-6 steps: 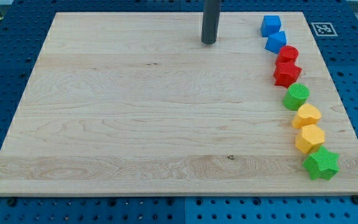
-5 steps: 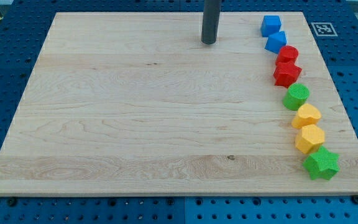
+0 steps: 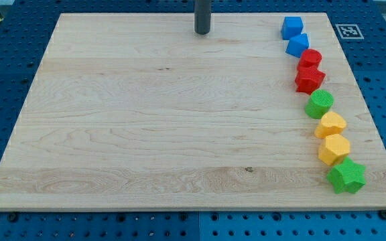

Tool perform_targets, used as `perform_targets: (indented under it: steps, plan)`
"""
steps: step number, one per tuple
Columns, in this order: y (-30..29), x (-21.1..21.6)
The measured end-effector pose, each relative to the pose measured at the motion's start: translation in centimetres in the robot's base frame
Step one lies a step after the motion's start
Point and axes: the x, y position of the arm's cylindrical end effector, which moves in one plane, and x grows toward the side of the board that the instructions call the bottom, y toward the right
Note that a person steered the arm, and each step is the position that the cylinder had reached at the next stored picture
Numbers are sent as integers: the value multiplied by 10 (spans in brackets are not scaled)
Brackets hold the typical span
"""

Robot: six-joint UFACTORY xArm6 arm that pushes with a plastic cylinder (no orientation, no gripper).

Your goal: Separate the hexagon from the group of the blocks

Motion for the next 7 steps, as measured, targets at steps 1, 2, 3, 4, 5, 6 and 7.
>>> perform_targets:
  steps: [1,2,3,4,5,6,7]
  plan:
    - [20,-3]
    - [67,-30]
    - [113,-46]
    - [117,-46]
    - [179,-51]
    - [214,-50]
    - [240,-43]
